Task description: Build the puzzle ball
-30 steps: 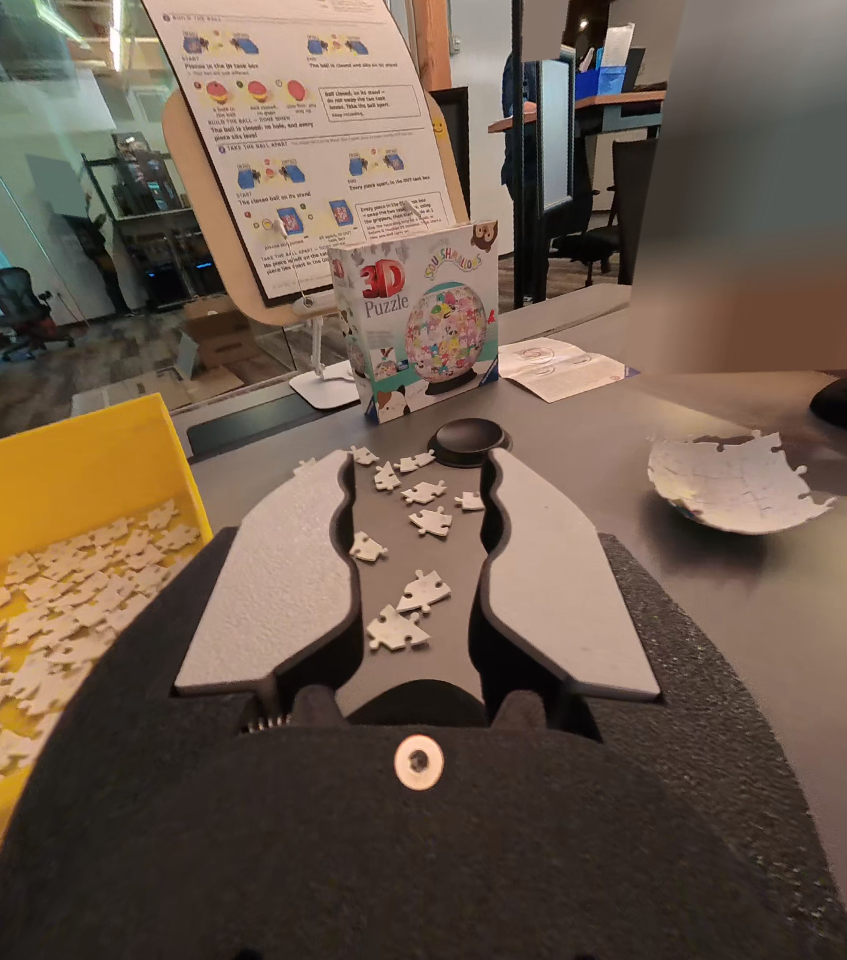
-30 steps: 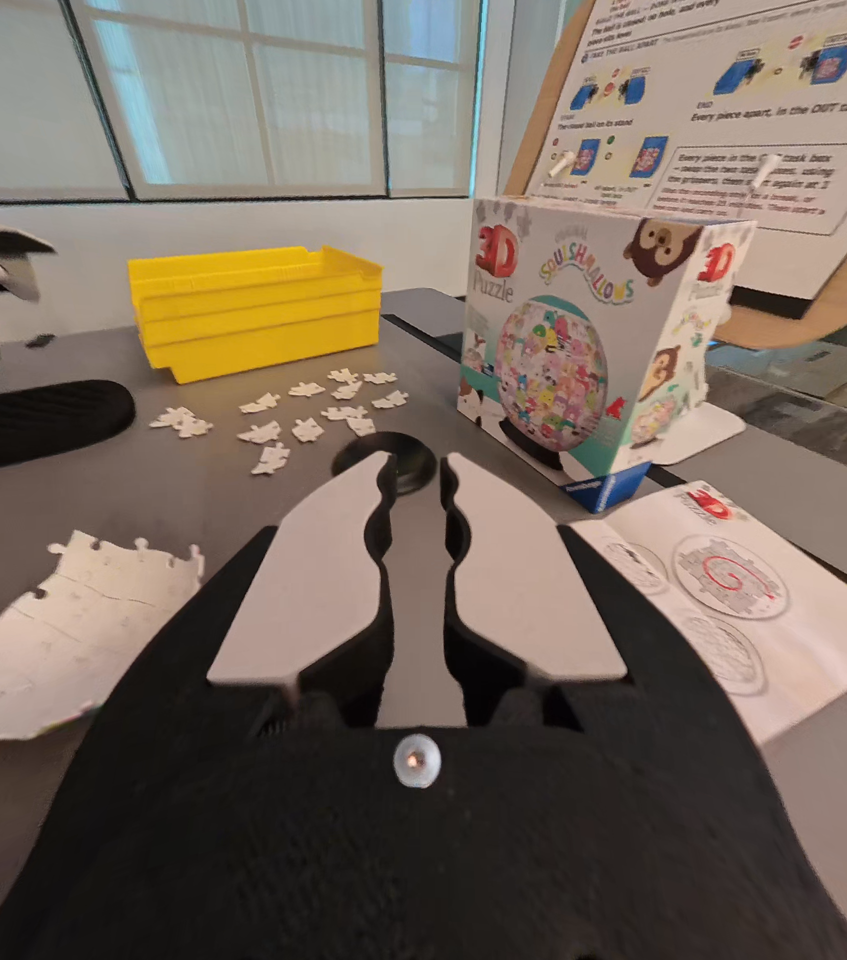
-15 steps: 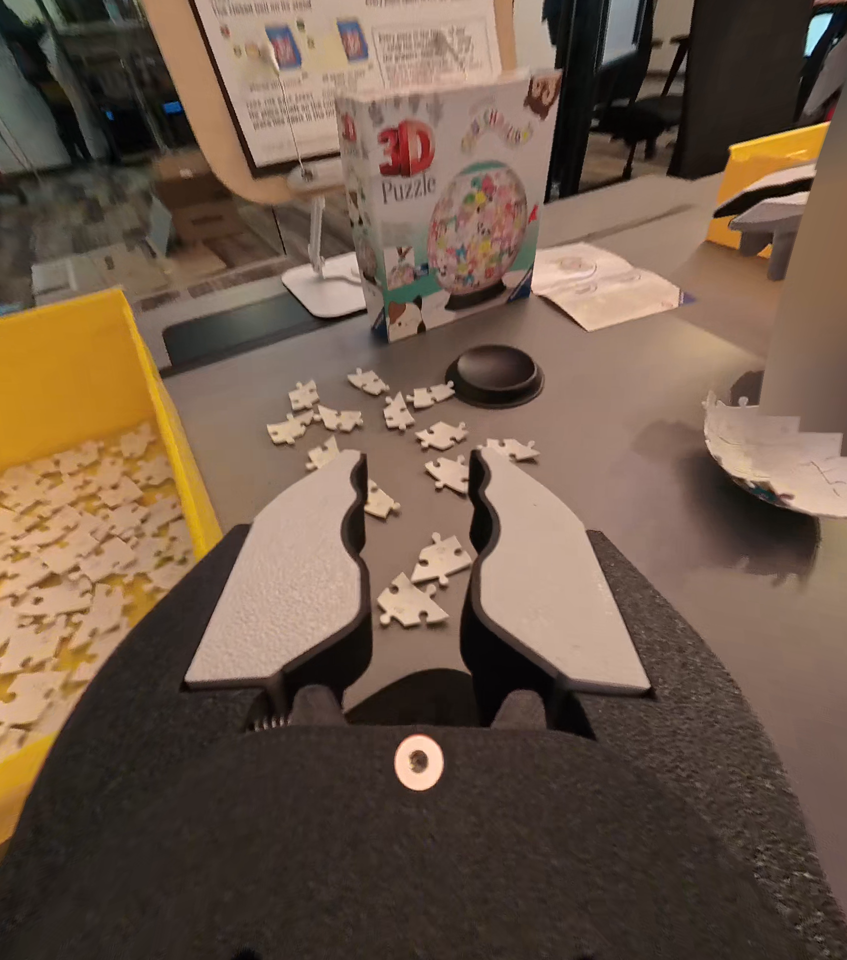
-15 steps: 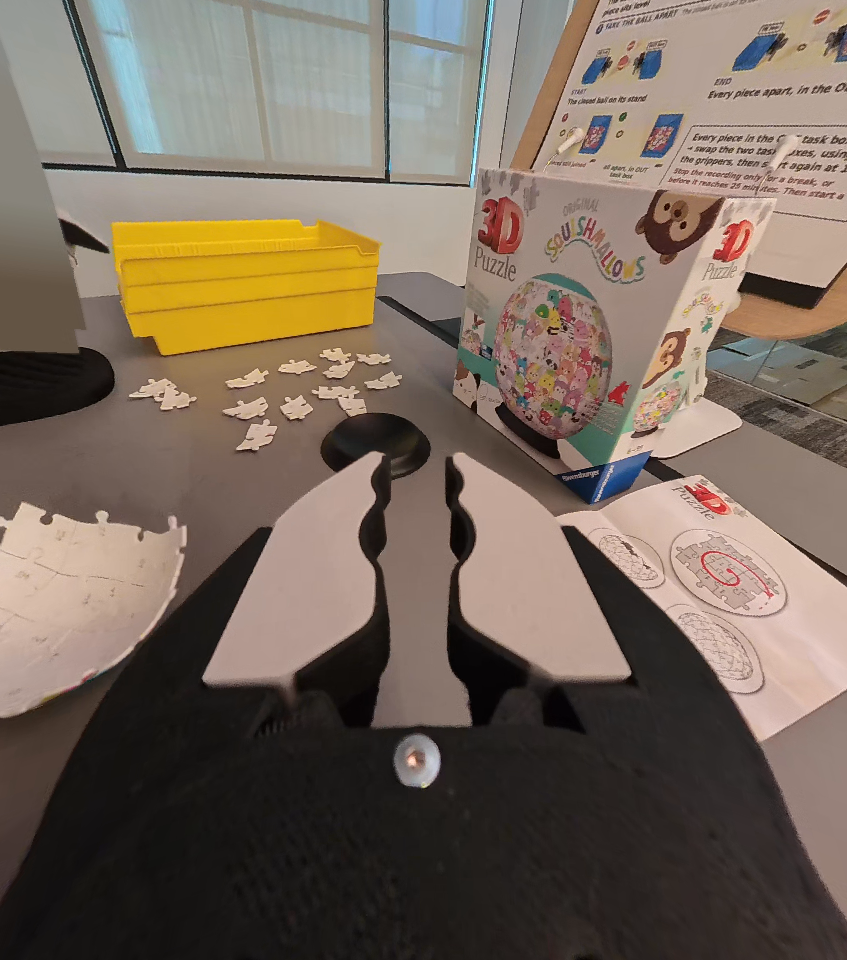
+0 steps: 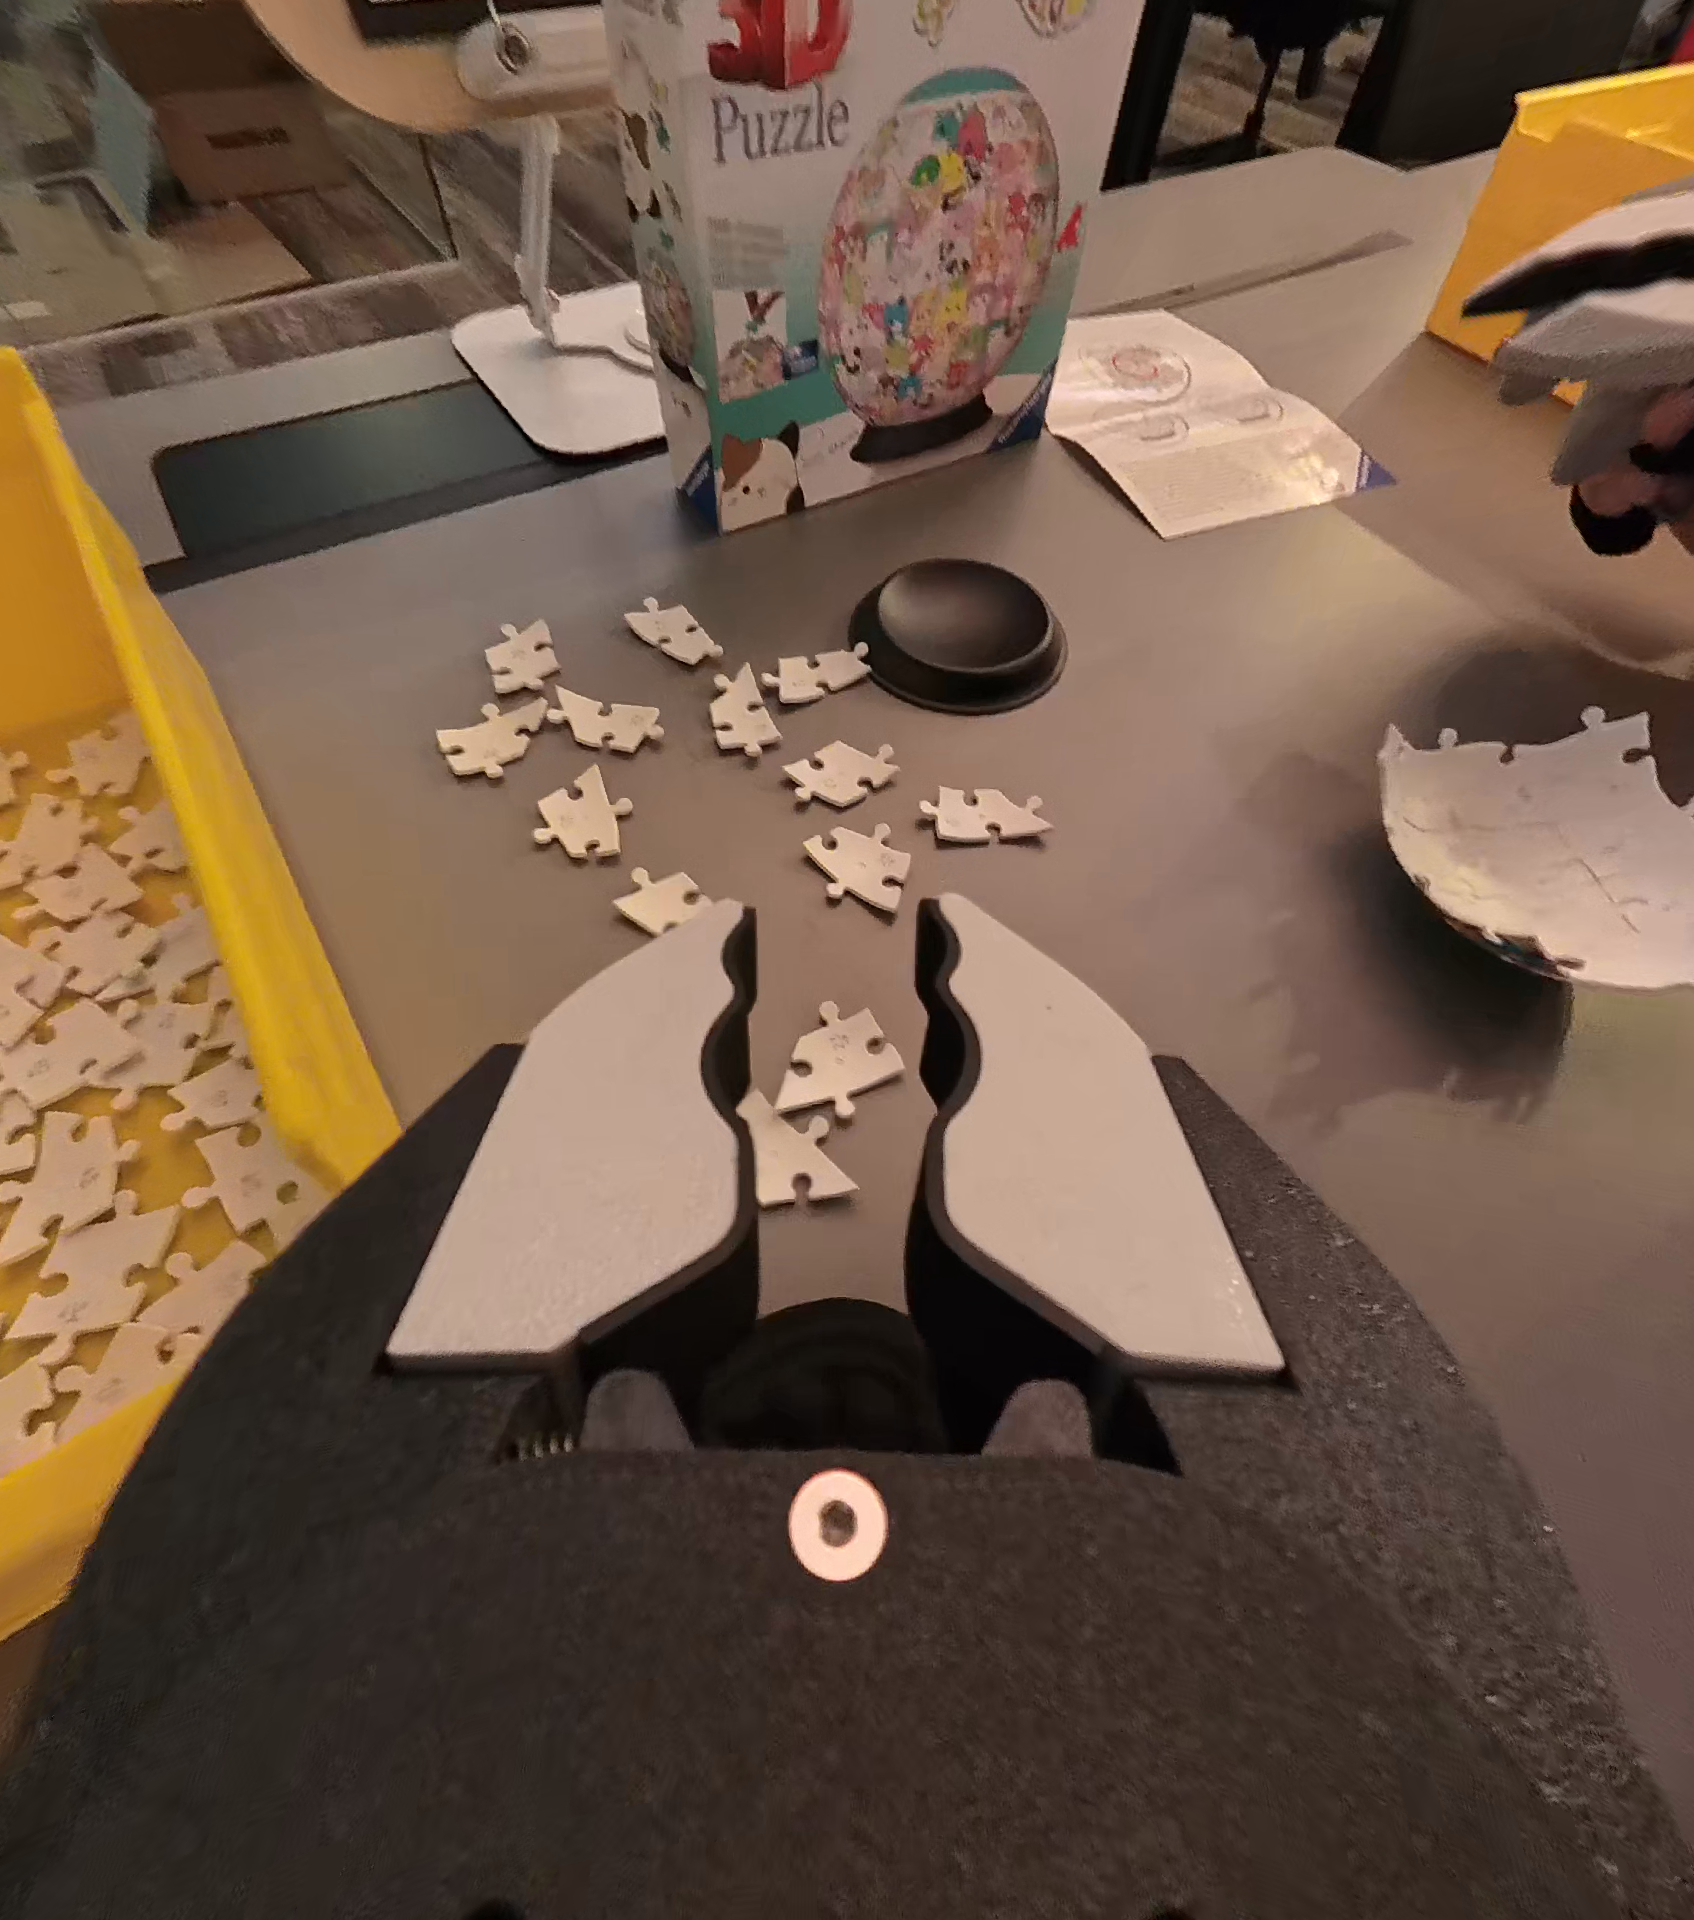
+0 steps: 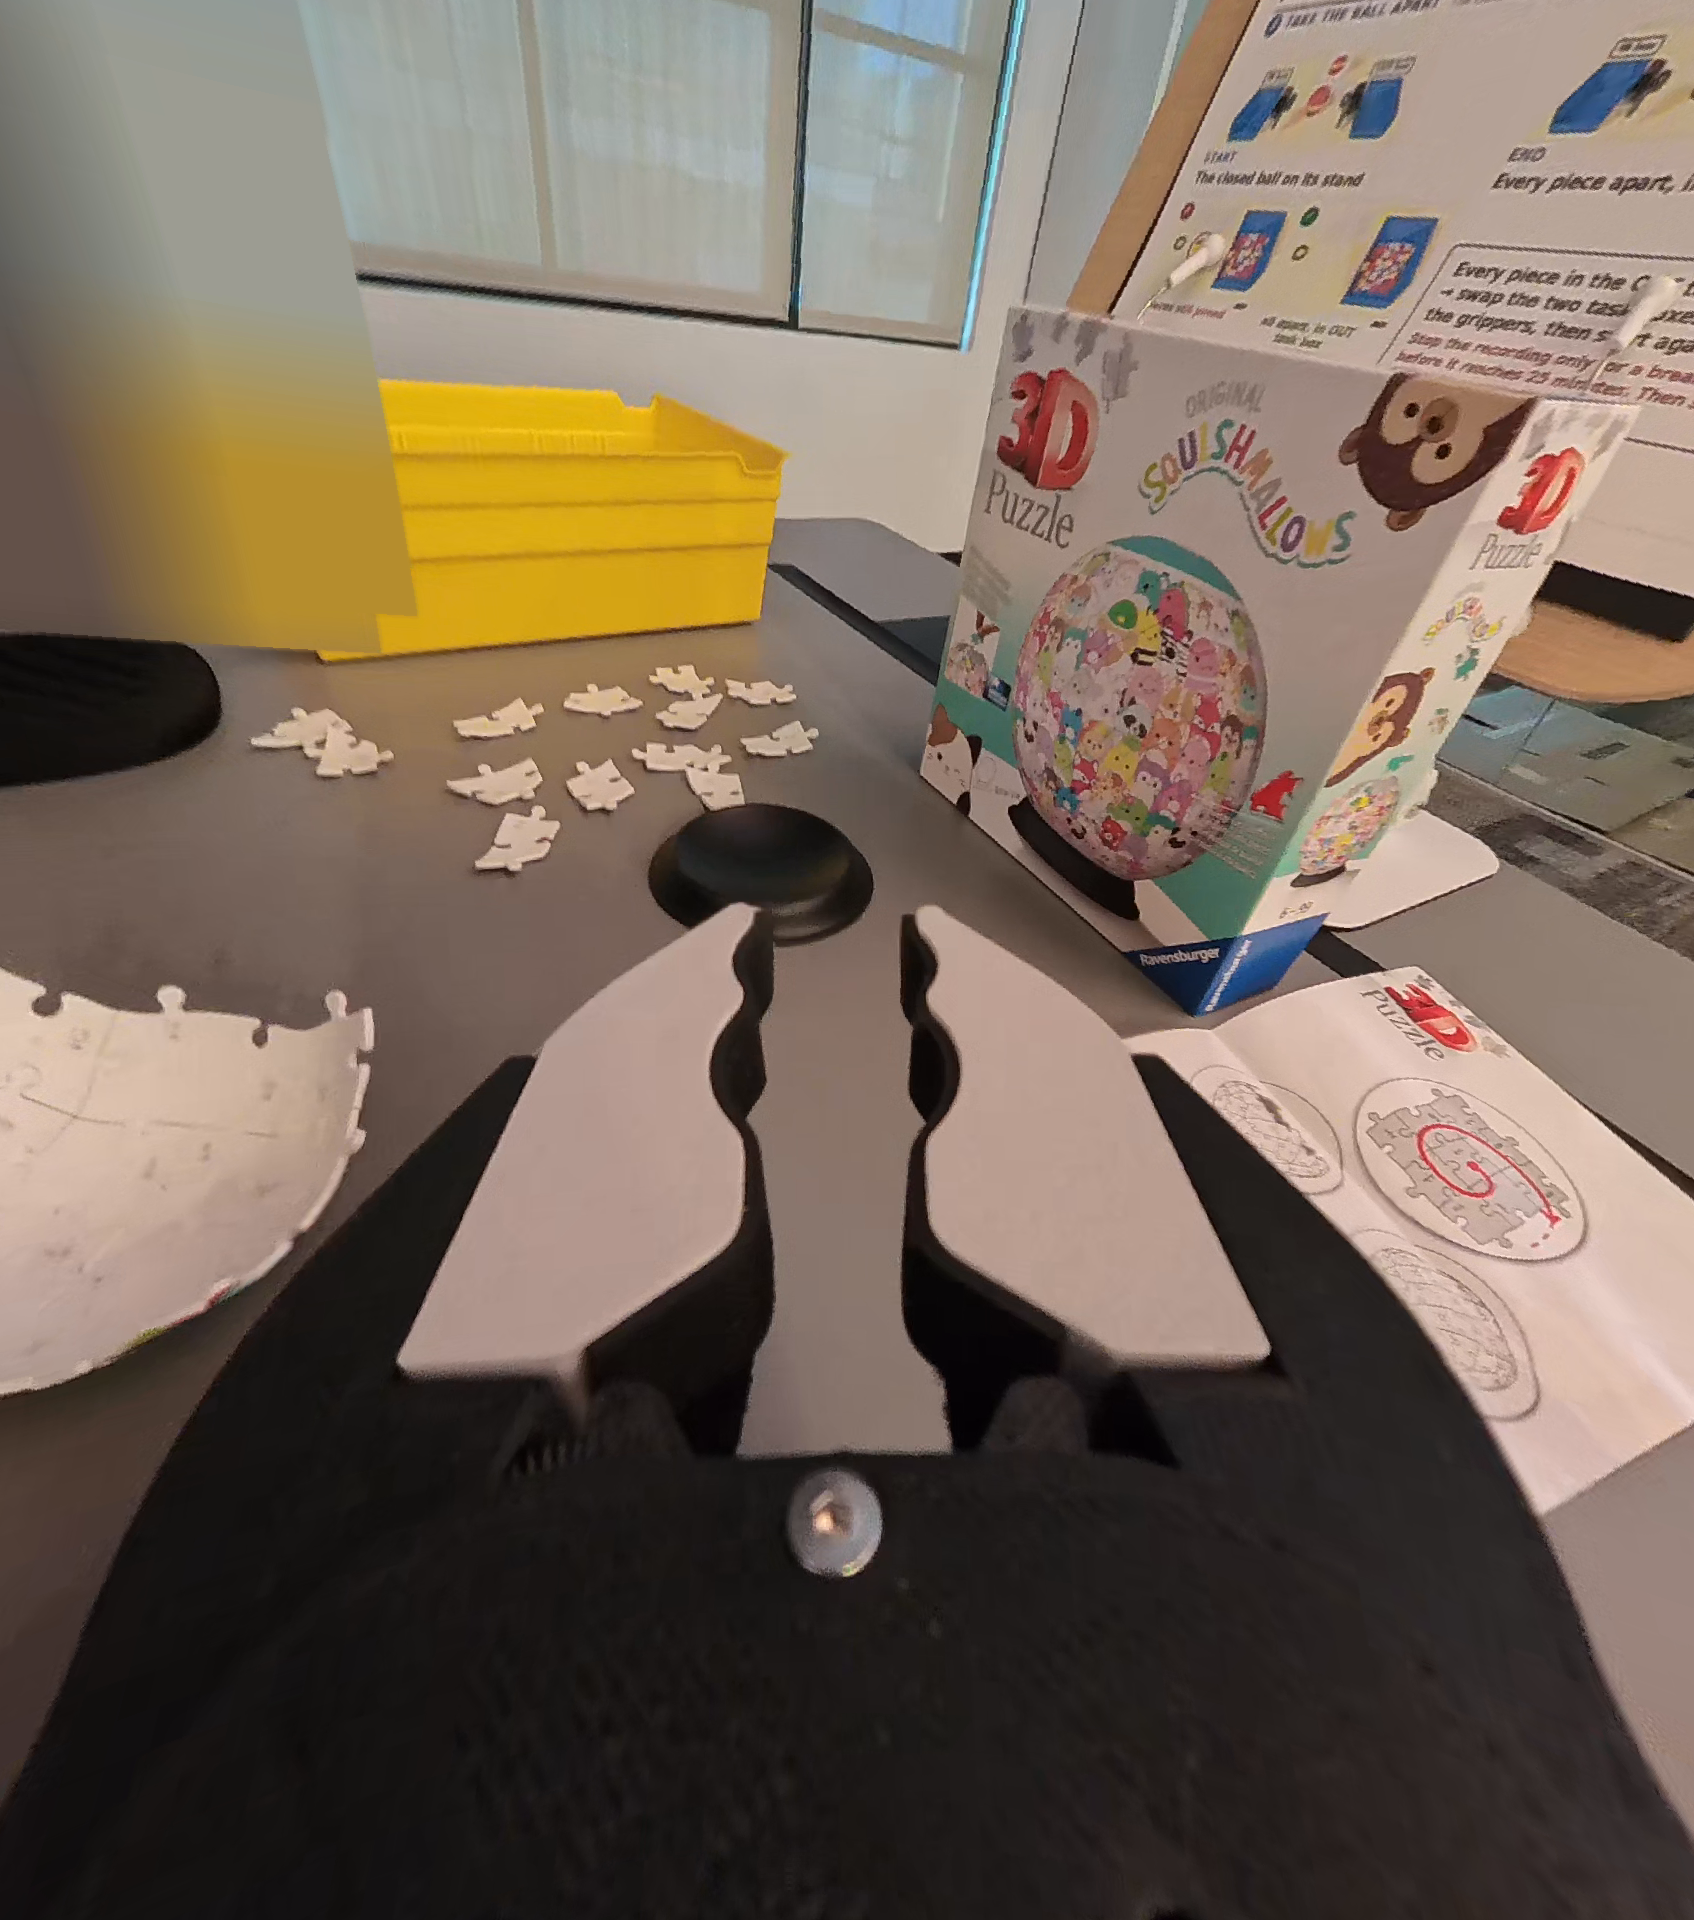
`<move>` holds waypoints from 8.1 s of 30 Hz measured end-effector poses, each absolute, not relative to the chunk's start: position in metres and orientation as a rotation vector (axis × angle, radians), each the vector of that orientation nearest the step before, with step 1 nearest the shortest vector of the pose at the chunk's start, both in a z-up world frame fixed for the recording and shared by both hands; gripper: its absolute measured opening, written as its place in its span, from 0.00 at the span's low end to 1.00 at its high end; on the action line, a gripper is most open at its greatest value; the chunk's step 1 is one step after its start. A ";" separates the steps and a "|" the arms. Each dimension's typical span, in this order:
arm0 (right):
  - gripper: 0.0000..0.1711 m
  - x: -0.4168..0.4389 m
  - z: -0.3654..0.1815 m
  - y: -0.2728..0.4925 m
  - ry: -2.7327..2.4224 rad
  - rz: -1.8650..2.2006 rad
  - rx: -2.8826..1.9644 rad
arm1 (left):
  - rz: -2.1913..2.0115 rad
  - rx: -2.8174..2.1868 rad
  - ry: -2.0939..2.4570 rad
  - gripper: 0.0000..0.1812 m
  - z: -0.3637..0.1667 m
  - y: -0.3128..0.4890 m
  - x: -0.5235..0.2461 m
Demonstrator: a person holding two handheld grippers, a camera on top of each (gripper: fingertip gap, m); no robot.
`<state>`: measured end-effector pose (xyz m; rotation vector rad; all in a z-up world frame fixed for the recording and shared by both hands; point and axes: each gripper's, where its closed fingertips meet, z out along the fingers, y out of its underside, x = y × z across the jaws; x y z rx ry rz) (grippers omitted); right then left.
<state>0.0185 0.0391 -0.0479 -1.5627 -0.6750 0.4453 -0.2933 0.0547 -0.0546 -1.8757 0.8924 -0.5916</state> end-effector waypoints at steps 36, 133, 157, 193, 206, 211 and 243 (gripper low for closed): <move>0.15 0.019 -0.057 0.041 -0.602 0.651 -1.597 | -0.493 -1.766 2.191 0.15 -0.124 0.163 -0.156; 0.02 -0.090 -0.099 -0.015 -1.448 0.973 -1.813 | -1.696 -2.094 1.317 0.15 -0.104 -0.023 -0.086; 0.02 -0.093 -0.105 -0.010 -1.477 0.951 -1.816 | -1.701 -2.152 1.352 0.07 -0.119 -0.025 -0.087; 0.05 -0.089 -0.119 -0.002 -1.419 0.888 -1.833 | -1.551 -2.134 1.432 0.01 -0.134 -0.025 -0.084; 0.13 -0.087 -0.139 -0.022 -1.236 1.183 -2.164 | -1.520 -2.086 1.436 0.01 -0.131 -0.025 -0.085; 0.09 -0.094 -0.143 -0.024 -1.249 1.225 -2.181 | -1.528 -2.082 1.434 0.01 -0.131 -0.026 -0.086; 0.02 -0.100 -0.143 -0.034 -1.218 1.387 -2.263 | -1.755 -2.185 1.363 0.04 -0.130 -0.034 -0.092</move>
